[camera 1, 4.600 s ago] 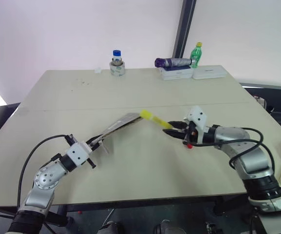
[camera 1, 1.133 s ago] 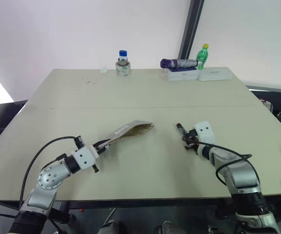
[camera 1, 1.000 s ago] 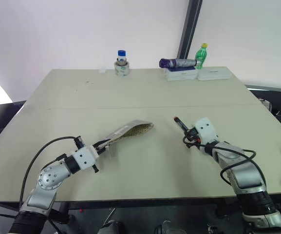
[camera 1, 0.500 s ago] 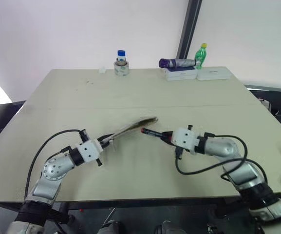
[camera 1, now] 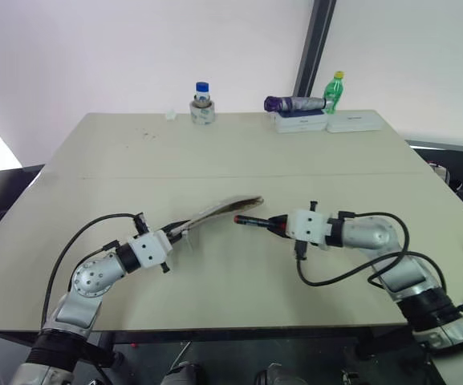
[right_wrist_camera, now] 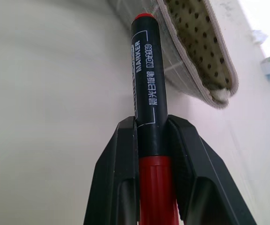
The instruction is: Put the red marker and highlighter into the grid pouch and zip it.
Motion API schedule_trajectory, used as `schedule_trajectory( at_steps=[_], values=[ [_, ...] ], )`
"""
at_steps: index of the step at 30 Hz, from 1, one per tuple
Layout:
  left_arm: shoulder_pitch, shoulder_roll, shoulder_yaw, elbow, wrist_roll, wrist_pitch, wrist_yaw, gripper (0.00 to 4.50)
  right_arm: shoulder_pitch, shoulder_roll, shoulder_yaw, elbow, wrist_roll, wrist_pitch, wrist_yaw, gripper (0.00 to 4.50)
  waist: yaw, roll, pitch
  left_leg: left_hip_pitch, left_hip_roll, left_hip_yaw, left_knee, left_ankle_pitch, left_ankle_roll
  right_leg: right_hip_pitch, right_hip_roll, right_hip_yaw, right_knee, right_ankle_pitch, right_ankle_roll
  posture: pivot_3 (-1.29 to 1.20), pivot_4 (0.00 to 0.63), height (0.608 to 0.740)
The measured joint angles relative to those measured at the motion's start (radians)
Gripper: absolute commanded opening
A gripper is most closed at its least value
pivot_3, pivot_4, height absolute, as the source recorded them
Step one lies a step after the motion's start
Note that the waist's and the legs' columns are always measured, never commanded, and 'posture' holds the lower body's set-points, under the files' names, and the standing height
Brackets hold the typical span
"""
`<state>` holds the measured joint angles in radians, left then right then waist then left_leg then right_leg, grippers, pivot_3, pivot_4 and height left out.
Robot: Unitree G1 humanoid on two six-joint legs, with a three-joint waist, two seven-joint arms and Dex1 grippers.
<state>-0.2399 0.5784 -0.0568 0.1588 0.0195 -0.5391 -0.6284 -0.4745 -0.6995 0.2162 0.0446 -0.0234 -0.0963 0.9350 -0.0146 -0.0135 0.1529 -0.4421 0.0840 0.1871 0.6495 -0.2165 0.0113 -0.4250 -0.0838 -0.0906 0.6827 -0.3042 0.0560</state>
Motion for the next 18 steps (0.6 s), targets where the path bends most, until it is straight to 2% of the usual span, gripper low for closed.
schedule_trajectory(
  at_steps=[7,13,18],
  values=[
    [-0.001,0.000,0.000,0.010,0.001,0.002,0.000,0.00,-0.009,0.041,-0.035,-0.044,0.094,0.021,0.020,0.36,-0.002,0.000,0.000,0.000,0.000,0.000,0.000,0.000,0.000,0.000,0.001,0.000,0.000,0.000,0.000,0.00,0.150,0.738],
    [-0.002,-0.001,-0.001,0.015,0.002,0.002,0.000,0.00,-0.065,0.029,-0.015,0.054,-0.053,-0.065,-0.050,0.36,0.001,0.000,0.000,0.000,0.000,0.000,0.000,0.000,0.000,0.000,0.000,0.000,0.000,0.000,0.000,0.00,0.150,0.738],
    [-0.002,-0.001,-0.002,0.015,0.002,0.002,0.000,0.00,-0.087,0.045,-0.005,0.096,-0.093,-0.087,-0.074,0.36,-0.002,0.000,0.000,0.000,0.000,0.000,0.000,0.000,-0.001,0.000,0.000,0.000,0.000,0.000,0.000,0.00,0.150,0.738]
  ],
)
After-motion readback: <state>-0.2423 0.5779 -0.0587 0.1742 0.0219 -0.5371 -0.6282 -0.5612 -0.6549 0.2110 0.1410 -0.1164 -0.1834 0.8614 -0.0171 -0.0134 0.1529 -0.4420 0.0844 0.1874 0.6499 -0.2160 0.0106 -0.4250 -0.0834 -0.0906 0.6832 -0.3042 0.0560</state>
